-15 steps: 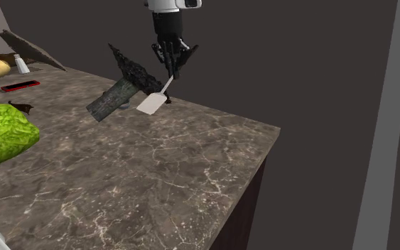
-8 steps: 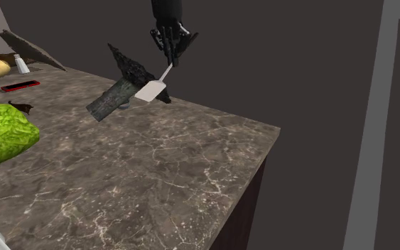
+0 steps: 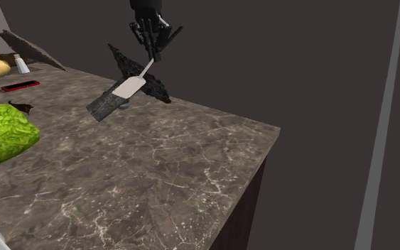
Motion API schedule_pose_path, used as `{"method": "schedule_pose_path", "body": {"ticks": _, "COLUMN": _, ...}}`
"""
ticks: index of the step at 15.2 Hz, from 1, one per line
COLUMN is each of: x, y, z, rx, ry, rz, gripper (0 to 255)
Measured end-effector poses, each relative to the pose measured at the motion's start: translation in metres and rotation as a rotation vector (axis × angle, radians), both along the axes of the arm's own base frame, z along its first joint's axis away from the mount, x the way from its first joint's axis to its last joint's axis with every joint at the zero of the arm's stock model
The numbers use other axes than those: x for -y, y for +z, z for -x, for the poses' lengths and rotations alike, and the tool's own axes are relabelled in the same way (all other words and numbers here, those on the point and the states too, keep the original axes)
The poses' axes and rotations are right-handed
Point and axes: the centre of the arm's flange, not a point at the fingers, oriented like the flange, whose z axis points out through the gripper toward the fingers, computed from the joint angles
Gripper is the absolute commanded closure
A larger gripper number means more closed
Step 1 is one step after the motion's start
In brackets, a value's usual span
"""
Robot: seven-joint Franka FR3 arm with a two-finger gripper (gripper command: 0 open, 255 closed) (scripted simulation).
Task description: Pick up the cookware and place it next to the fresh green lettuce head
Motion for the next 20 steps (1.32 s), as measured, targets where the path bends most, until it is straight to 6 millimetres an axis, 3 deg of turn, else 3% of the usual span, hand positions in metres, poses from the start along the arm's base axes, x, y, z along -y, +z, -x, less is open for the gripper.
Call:
{"method": "schedule_pose_path", "body": {"ticks": 12, "x": -0.110, "y": 0.001, "z": 0.113, "rx": 0.000, "ry": 0.000, "rz": 0.000, "gripper": 255}}
{"method": "schedule_pose_path", "body": {"ticks": 20, "x": -0.119, "y": -0.036, "z": 0.124, "rx": 0.000, "ry": -0.001, "rz": 0.001, "gripper": 255}}
